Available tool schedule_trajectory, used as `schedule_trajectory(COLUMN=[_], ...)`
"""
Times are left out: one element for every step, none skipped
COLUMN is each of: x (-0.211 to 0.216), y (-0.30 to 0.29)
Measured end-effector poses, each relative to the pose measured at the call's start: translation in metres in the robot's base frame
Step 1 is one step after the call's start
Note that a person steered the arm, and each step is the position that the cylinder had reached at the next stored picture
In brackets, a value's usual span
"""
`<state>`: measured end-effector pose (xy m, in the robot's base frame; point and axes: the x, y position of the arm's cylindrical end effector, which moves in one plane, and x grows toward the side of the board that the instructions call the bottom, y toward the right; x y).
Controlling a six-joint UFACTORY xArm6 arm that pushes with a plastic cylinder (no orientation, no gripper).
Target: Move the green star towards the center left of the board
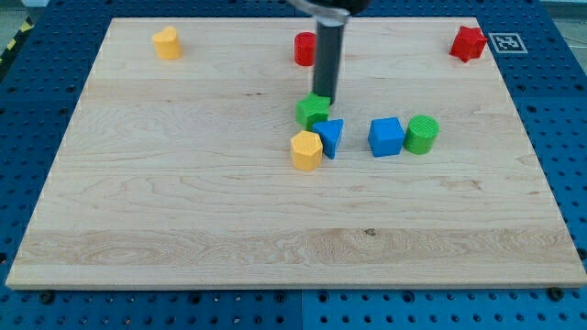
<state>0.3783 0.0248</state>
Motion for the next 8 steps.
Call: schedule_trajectory(x=[-0.014,-0.011,0.016,0.029,0.036,0.041,0.041,0.043], y=[0.039,0.071,0.058,0.001,-0.084,-0.148,-0.156,-0.141])
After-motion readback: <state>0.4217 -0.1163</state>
